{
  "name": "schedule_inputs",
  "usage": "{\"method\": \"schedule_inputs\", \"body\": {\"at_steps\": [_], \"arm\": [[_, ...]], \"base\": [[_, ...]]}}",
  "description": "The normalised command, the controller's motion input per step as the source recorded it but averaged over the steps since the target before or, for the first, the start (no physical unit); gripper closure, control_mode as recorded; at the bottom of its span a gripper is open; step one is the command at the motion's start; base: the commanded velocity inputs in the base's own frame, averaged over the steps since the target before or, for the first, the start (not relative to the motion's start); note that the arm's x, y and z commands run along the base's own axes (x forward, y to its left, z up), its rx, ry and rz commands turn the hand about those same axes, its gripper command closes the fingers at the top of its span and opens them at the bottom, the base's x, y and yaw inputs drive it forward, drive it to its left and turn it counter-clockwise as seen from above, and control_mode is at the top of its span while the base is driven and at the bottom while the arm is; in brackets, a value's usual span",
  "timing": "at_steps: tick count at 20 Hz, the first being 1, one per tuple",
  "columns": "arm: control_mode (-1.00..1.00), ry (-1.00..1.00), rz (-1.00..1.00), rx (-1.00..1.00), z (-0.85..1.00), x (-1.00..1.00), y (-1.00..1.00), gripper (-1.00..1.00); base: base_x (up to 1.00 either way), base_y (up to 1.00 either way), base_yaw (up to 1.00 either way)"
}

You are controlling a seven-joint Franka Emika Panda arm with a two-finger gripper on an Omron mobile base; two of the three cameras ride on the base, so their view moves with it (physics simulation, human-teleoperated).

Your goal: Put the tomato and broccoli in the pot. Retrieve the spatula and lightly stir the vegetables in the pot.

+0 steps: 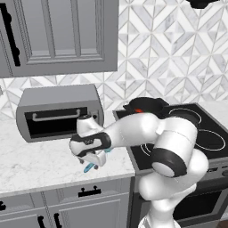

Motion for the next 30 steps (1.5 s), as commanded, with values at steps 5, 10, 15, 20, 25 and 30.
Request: {"method": "schedule_inputs", "body": {"at_steps": [5, 10, 15, 20, 25, 30], "arm": [[-1.0, -0.01, -0.17, -0.02, -0.18, 0.0, 0.0, -1.0], [-1.0, -0.01, -0.01, 0.0, -0.23, 0.05, 0.0, -1.0], [-1.0, -0.01, 0.01, 0.0, -0.37, 0.14, 0.0, -1.0], [-1.0, -0.03, 0.0, 0.0, -0.4, -0.04, 0.0, 1.0], [-1.0, 0.0, -0.04, 0.0, -0.3, -0.48, -0.11, 1.0], [-1.0, -0.12, 0.0, 0.08, 0.54, -0.68, -0.71, 1.0]], "base": [[0.0, 0.0, 0.0], [0.0, 0.0, 0.0], [0.0, 0.0, 0.0], [0.0, 0.0, 0.0], [0.0, 0.0, 0.0], [0.0, 0.0, 0.0]]}}
